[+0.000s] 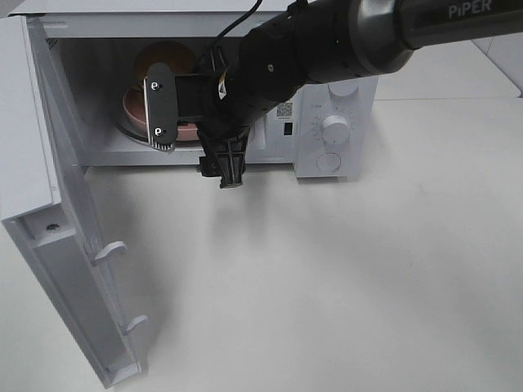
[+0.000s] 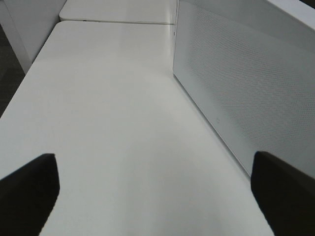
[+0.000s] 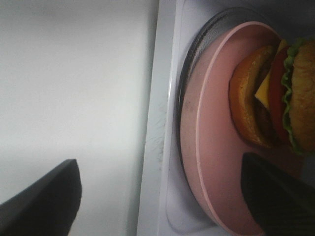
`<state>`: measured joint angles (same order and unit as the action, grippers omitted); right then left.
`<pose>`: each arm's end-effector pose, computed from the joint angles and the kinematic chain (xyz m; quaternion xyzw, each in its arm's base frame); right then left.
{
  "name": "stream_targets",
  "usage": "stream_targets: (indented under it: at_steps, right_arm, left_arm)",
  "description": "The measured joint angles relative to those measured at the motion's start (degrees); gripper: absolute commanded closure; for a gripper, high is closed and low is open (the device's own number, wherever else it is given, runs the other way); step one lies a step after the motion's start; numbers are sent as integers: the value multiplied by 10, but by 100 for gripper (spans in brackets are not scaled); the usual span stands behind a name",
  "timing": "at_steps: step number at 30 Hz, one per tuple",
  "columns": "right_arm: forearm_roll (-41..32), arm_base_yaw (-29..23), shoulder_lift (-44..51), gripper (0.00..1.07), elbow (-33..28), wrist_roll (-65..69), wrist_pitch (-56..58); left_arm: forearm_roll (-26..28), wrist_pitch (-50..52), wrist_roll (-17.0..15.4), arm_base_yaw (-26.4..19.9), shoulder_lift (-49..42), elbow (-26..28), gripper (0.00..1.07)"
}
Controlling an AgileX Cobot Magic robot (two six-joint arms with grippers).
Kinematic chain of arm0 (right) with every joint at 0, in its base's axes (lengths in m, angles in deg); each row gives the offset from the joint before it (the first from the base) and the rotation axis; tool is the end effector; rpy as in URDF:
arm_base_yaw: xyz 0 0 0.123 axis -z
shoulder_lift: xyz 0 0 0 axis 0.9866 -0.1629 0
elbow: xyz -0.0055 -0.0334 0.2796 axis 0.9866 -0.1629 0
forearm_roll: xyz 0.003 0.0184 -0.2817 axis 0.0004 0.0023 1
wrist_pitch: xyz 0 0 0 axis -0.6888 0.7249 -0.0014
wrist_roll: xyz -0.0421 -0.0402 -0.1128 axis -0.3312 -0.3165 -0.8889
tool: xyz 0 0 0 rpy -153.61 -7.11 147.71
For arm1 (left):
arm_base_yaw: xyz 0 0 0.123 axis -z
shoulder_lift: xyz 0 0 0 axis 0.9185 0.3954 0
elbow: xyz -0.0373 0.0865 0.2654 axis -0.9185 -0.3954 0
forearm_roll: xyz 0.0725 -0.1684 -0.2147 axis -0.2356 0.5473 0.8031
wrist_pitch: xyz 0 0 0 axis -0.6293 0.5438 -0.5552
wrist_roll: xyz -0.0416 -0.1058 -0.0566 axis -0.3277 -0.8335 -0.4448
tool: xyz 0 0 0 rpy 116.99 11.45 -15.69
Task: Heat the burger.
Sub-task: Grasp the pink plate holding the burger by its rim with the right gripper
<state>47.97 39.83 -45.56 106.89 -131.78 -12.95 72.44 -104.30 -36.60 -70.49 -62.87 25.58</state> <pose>0.4013 0.3386 0.1380 -0.7403 0.5395 -0.1155 0.3841 0.0541 -0.0038 0.2807 -0.0092 0.8507 -0.0046 0.5255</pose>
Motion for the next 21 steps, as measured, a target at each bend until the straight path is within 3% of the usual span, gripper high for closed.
stream_targets:
  at_steps: [21]
  right_arm:
    - [3,11,-62,24,84,10,34]
  left_arm:
    - [0,0,0,0,0,0,9]
